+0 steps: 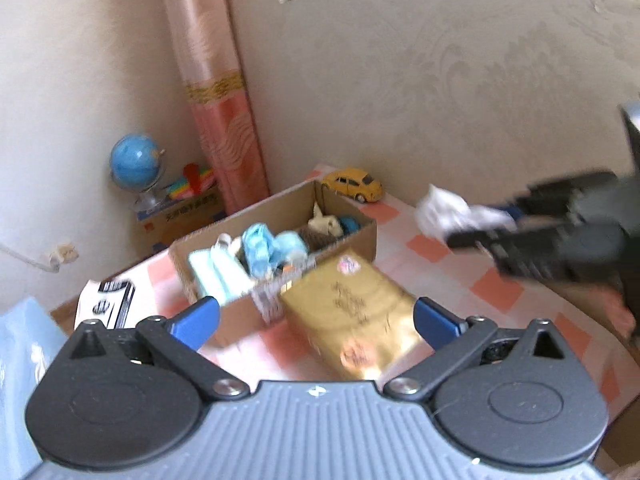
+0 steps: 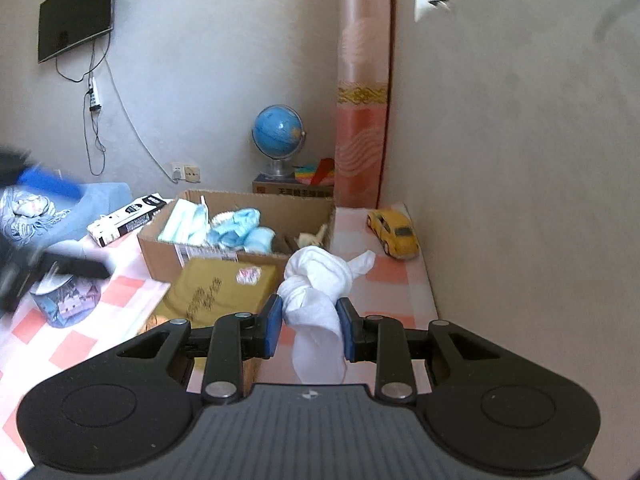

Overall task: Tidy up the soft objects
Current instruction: 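Carry the white sock into the box and open the right gripper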

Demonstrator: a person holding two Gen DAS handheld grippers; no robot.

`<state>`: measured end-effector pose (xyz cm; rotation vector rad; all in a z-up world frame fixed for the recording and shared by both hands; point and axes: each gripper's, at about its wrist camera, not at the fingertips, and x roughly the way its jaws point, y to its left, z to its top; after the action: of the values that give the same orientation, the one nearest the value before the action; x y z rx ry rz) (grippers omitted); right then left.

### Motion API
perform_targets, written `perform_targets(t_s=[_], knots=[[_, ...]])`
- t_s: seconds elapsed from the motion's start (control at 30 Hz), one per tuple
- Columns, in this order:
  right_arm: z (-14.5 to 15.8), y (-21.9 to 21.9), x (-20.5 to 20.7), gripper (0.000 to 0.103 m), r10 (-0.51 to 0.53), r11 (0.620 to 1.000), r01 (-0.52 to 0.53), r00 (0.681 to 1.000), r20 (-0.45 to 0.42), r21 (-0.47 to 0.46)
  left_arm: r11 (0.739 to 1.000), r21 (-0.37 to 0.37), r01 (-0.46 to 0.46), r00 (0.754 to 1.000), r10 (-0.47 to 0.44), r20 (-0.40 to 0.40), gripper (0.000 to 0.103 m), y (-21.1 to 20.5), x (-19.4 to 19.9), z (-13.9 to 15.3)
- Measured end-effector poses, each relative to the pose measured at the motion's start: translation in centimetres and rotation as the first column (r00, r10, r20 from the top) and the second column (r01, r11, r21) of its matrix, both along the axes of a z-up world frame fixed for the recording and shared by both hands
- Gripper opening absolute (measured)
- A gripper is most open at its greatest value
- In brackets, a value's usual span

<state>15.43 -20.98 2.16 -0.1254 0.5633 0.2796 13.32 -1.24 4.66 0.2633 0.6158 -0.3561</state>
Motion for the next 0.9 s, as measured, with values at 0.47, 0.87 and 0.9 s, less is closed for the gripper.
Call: perform_targets(t_s=[0.47,0.87,0.9], knots=[[1.7,5.0,10.3,0.034,0.075,0.997,-0.075,0.997,-0.01,-0.022,0.991,-0.101,-0.087,0.996,0.088,0.005,0.103,2.4,-2.9,-2.2],[-0.6,5.9,14.8,0.095,0.032,0.999,-0.033,0.999,-0.037,-0.004,0.973,-0.151,-0.174,0.985,0.173,-0.019,0.103,5.1,-2.3,-3.6],[-0.5,5.7,14.4,0.097,0.029,1.0,-0.029,0.999,-0.042,0.005,0.972,-0.155,-0.177,0.984,0.176,-0.021,0.103,5.2,-2.3,-3.6]])
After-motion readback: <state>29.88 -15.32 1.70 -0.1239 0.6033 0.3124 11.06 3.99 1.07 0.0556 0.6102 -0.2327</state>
